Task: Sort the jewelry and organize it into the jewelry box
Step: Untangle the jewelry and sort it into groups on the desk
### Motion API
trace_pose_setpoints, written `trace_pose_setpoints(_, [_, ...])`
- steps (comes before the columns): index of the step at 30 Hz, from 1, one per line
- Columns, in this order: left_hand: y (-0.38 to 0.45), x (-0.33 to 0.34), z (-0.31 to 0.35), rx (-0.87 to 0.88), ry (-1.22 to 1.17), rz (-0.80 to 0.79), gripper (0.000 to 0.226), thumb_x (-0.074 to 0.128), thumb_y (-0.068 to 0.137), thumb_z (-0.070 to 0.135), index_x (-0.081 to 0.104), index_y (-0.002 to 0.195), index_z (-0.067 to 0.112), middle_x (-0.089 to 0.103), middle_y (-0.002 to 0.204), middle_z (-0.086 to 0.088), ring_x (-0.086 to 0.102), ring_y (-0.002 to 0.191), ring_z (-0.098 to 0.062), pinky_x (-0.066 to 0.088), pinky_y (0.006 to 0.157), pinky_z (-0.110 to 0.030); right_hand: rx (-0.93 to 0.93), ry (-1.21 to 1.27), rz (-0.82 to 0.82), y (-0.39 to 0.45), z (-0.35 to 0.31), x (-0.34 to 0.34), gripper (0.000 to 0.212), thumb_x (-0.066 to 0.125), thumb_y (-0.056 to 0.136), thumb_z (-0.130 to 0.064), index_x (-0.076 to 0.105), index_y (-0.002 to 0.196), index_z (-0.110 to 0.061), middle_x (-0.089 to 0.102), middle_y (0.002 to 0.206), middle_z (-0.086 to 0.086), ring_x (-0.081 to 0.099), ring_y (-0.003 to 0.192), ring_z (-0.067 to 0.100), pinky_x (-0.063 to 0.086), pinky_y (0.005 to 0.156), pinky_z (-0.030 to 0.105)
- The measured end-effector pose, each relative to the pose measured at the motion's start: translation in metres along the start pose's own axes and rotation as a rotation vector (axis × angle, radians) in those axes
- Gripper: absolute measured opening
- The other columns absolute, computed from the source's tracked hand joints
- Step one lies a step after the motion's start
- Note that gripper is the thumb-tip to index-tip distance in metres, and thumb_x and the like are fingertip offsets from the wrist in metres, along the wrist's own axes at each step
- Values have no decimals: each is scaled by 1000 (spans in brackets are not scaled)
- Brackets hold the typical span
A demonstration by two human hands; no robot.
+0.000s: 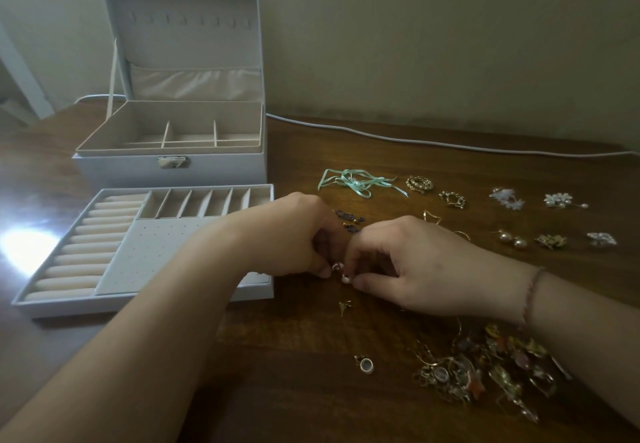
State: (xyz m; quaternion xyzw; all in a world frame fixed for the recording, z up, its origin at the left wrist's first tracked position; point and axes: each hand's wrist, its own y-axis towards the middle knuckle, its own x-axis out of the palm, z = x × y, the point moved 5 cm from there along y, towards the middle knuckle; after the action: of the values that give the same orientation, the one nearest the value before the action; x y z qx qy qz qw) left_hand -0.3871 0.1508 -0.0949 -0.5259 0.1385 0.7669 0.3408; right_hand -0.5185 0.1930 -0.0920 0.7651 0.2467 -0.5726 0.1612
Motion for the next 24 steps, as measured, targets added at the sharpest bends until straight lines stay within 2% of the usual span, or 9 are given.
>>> trace_pose_setpoints(2, [0,0,0,1,-5,-10,18,78,82,25,68,88,38,65,84,18,57,75,7,40,60,-4,15,37,4,1,3,-1,19,67,84,-46,62,99,-36,63,88,-16,55,73,1,41,64,21])
trace_pose_setpoints(5, [0,-2,2,16,-17,-33,32,78,82,25,58,76,48,61,78,21,55,70,12,39,60,-4,15,42,-3,2,5,0,24,69,81,-49,62,100,-36,61,89,-16,55,74,1,45,64,23])
trace_pose_setpoints(8, [0,-2,2,26,-26,-48,35,77,83,24,58,81,53,63,81,21,55,74,13,40,63,-4,7,36,-9,2,5,2,21,69,82,-47,64,100,-37,59,90,-18,53,75,-1,47,66,26])
trace_pose_setpoints(11, [0,0,2,44,-11,-62,39,76,83,25,55,78,57,62,80,21,55,75,11,40,62,-5,-8,52,-15,1,6,2,23,71,81,-42,64,103,-39,59,91,-19,54,75,-2,43,65,21])
trace_pose_setpoints(16, [0,2,-1,58,-12,-66,23,75,84,23,71,101,37,65,86,16,57,76,2,41,65,-12,-70,43,-11,-1,3,3,26,72,82,-38,64,106,-44,58,92,-20,54,77,1,43,66,23])
trace_pose_setpoints(20, [1,3,-2,63,-9,-68,21,75,85,24,72,100,38,64,86,16,56,78,3,41,64,-10,-67,51,-28,1,5,6,16,69,83,-44,67,99,-43,58,98,-22,53,83,-2,44,74,27])
trace_pose_setpoints(24, [1,2,-4,46,-14,-51,21,76,84,27,73,102,37,66,88,13,57,79,-1,46,66,-16,-68,107,-5,1,9,6,11,66,86,-41,68,96,-36,60,96,-21,57,91,0,49,81,35])
